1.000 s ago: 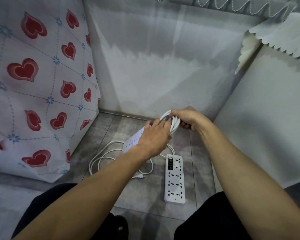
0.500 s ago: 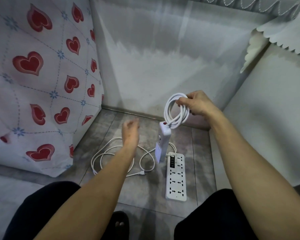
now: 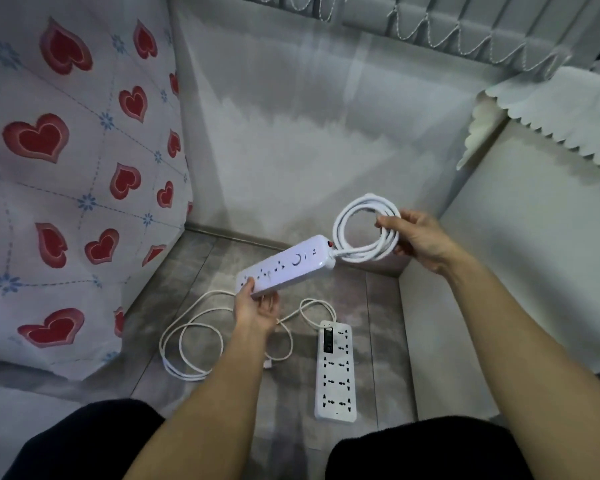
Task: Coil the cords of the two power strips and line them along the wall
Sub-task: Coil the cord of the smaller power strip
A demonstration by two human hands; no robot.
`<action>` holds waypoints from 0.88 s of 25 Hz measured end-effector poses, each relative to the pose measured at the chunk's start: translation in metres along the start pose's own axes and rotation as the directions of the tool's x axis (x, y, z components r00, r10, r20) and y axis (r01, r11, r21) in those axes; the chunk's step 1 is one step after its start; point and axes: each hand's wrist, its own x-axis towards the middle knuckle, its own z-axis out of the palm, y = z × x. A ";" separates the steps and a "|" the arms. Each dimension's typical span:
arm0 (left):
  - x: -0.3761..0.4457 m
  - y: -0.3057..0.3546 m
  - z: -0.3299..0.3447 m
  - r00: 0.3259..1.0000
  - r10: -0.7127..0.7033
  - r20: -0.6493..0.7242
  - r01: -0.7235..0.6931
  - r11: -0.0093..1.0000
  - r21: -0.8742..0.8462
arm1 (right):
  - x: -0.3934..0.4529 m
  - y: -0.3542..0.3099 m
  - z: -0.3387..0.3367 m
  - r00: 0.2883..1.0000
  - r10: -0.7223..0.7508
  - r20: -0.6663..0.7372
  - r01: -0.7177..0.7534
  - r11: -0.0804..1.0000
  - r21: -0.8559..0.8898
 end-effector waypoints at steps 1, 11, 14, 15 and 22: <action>0.003 0.010 0.007 1.000 0.023 -0.013 -0.023 0.999 0.047 | 0.003 0.009 -0.007 1.000 0.014 0.000 -0.014 1.000 -0.020; 0.148 0.107 0.052 0.990 0.142 0.012 -0.137 0.931 0.338 | 0.132 0.140 0.043 0.960 0.178 -0.218 -0.149 0.978 0.145; 0.230 0.122 0.042 0.977 0.203 -0.060 -0.162 0.899 0.407 | 0.193 0.207 0.090 0.928 0.284 -0.242 -0.209 0.932 0.295; 0.257 0.125 0.037 0.968 0.231 -0.093 -0.170 0.885 0.433 | 0.213 0.231 0.107 0.912 0.328 -0.247 -0.233 0.909 0.346; 0.390 0.151 -0.026 0.888 0.341 -0.309 -0.148 0.847 0.510 | 0.279 0.355 0.197 0.807 0.561 -0.187 -0.437 0.779 0.450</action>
